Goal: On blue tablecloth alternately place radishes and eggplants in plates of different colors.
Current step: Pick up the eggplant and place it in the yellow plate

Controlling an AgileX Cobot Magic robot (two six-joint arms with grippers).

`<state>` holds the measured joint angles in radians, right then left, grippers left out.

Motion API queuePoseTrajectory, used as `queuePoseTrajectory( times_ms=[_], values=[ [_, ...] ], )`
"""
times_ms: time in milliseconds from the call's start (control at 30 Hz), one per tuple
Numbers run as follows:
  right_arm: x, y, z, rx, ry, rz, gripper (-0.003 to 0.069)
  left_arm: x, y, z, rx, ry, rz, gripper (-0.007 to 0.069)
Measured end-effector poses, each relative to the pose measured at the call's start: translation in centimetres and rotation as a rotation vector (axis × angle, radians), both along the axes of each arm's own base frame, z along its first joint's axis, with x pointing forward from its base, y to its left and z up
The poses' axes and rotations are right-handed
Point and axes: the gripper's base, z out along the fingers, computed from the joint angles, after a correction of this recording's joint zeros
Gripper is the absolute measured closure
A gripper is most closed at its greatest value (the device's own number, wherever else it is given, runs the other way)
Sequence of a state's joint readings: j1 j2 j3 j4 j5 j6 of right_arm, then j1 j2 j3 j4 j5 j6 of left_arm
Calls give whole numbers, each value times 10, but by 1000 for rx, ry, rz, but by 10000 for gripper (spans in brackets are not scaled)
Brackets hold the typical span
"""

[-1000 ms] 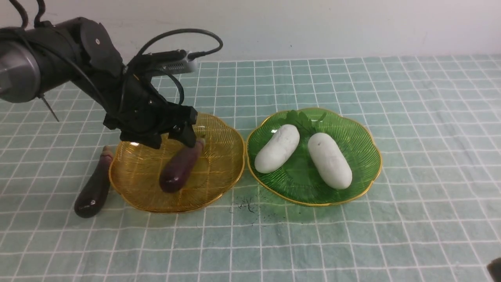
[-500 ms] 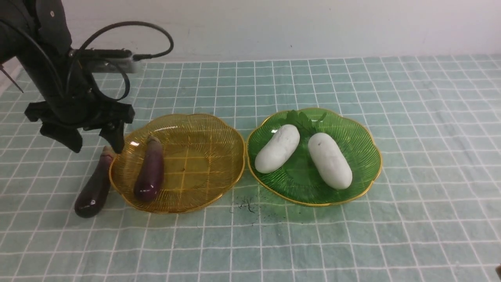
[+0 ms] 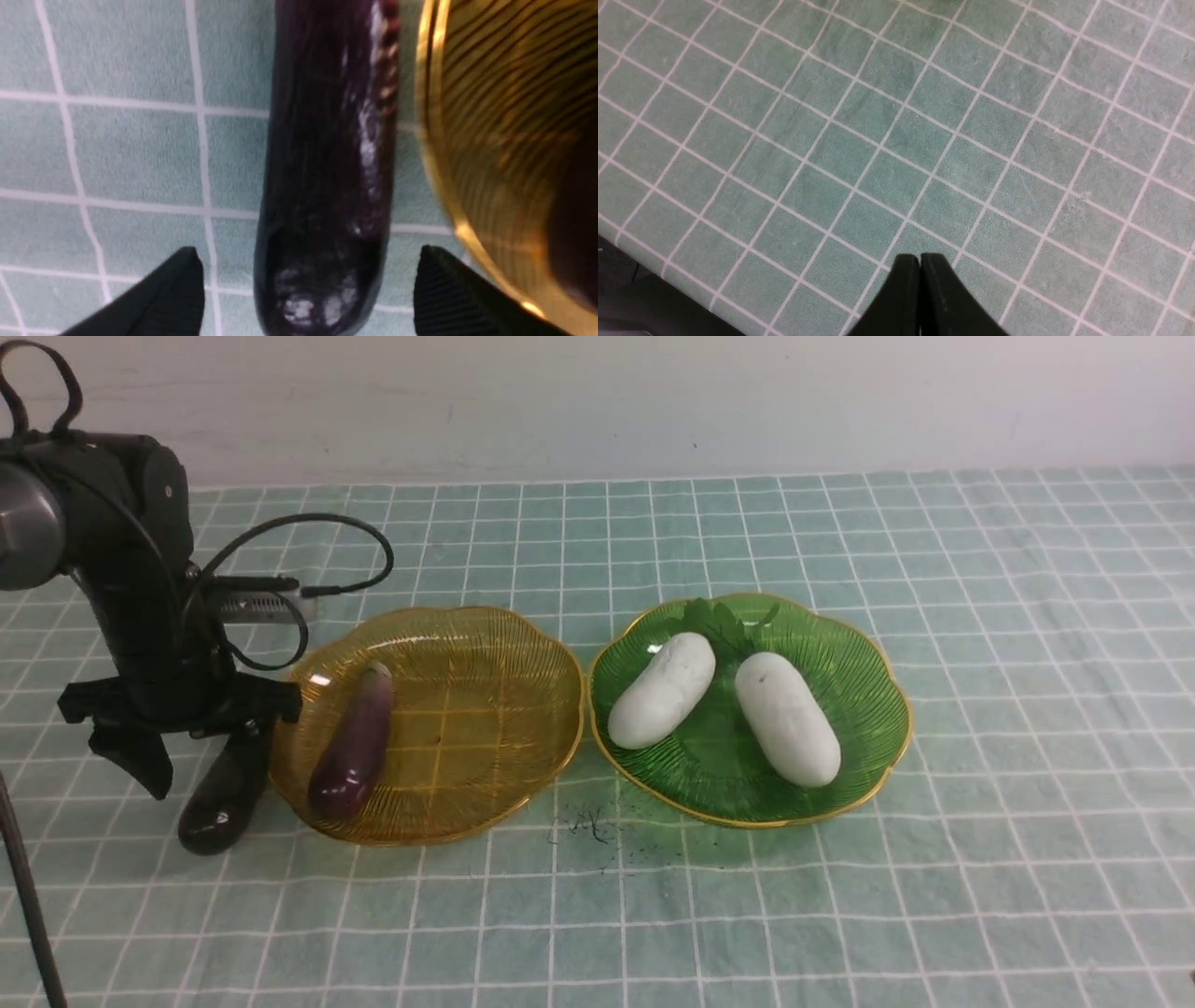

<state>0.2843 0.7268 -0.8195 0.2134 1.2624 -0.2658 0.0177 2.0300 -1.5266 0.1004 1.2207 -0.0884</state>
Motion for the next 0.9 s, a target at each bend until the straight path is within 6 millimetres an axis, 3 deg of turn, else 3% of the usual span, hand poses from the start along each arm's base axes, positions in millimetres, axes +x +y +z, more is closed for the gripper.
queuePoseTrajectory(
  times_ms=[467, 600, 667, 733, 900],
  values=[
    [0, -1, 0, -5, -1, -5, 673, -3, 2, -15, 27, 45, -8, 91],
    [0, -1, 0, -7, -1, -6, 673, -1, 3, -31, 29, 87, -10, 149],
    [0, -1, 0, -10, -2, -7, 673, 0, 3, -36, 27, 98, -14, 253],
    [0, -1, 0, -10, -2, -7, 673, 0, 3, -36, 26, 101, -19, 291],
    [0, -1, 0, -13, -3, -9, 673, -2, 15, -24, 48, 64, -3, 286]
  ],
)
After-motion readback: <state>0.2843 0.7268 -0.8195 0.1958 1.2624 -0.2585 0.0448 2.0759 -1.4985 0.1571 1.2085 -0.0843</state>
